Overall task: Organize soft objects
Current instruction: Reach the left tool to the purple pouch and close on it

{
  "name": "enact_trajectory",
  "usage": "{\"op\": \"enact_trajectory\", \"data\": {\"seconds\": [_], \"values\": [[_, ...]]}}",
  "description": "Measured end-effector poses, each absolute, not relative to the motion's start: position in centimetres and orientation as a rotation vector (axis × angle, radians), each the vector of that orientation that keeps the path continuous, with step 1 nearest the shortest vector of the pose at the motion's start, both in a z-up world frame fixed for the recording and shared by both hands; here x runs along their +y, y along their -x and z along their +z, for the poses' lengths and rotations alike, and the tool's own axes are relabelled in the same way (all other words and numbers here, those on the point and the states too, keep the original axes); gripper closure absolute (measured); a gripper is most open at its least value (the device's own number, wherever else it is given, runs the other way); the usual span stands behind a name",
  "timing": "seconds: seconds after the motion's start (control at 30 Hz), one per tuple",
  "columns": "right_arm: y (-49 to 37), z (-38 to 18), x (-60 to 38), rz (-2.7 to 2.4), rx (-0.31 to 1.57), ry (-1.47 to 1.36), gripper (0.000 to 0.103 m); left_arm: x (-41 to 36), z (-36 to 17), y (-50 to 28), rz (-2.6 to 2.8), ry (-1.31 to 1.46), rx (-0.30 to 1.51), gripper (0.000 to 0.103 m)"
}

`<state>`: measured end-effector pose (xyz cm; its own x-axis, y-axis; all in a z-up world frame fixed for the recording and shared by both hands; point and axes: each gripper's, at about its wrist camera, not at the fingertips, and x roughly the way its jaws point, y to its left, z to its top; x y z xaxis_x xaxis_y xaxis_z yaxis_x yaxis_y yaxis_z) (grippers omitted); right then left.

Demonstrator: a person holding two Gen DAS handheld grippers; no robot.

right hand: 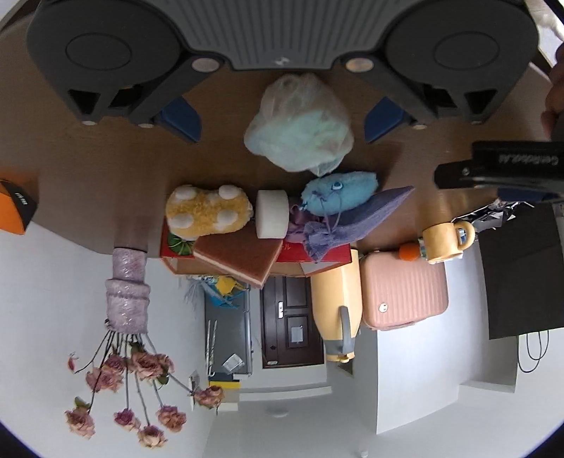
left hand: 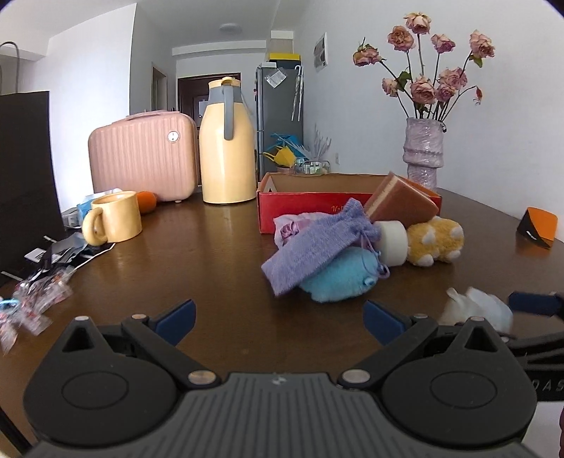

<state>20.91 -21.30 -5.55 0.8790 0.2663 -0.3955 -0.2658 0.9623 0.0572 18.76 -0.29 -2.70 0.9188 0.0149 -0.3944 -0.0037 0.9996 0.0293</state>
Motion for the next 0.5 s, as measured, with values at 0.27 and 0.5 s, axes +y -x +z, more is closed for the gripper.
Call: {"op": "enact_trajectory", "data": {"seconds": [0.27, 0.5], "values": [[-27.9, -4.4, -21.8, 0.129, 0.404, 0.089, 0.030, 0.7, -2.5, -24.1, 0.035, 0.026, 0.438, 0.000], [-31.2, -0.9, -21.2, 0.350, 0.357, -0.097, 0.035, 3.1, -2.0, -27.8, -0.006, 0.189, 0.484, 0.010]]}}
